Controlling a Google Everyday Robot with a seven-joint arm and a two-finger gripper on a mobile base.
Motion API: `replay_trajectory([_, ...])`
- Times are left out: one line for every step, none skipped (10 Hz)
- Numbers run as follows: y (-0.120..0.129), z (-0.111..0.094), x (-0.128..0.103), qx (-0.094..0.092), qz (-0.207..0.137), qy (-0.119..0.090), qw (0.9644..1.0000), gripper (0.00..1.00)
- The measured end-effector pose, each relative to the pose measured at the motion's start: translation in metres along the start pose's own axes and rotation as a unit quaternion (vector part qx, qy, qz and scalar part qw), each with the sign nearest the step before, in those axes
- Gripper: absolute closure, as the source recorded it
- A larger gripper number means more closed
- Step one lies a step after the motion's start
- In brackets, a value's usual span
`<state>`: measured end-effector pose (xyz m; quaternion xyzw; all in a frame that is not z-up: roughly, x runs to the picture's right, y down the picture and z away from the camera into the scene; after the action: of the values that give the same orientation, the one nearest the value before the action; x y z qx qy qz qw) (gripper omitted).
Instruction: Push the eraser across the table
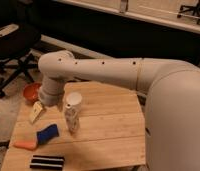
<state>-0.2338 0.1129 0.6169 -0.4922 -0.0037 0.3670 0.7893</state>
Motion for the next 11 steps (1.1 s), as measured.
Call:
replay_trajectory([0.005,0.004,0.002,-0.014,-0.017,0.006,0.9997,0.20])
replay_trajectory([0.008,0.008,0.006,-0.031,-0.028,0.017,0.9990,0.20])
replay_trajectory([0.009,0.012,0.012,-0.044,-0.032,0.030,0.9981,0.20])
replay_trajectory([0.008,0.020,0.025,-0.062,-0.028,0.059,0.9959,0.20])
replay_trajectory([0.004,0.028,0.037,-0.074,-0.020,0.086,0.9933,0.20])
replay_trajectory([0.002,0.034,0.046,-0.084,-0.013,0.106,0.9907,0.20])
replay_trajectory([0.000,0.041,0.054,-0.095,-0.008,0.128,0.9871,0.20])
replay_trajectory([0.001,0.047,0.056,-0.102,-0.008,0.142,0.9847,0.20])
replay_trajectory([0.000,0.046,0.056,-0.102,-0.007,0.141,0.9848,0.20])
replay_trajectory([-0.001,0.046,0.057,-0.102,-0.006,0.140,0.9849,0.20])
replay_trajectory([0.000,0.046,0.057,-0.102,-0.007,0.141,0.9848,0.20])
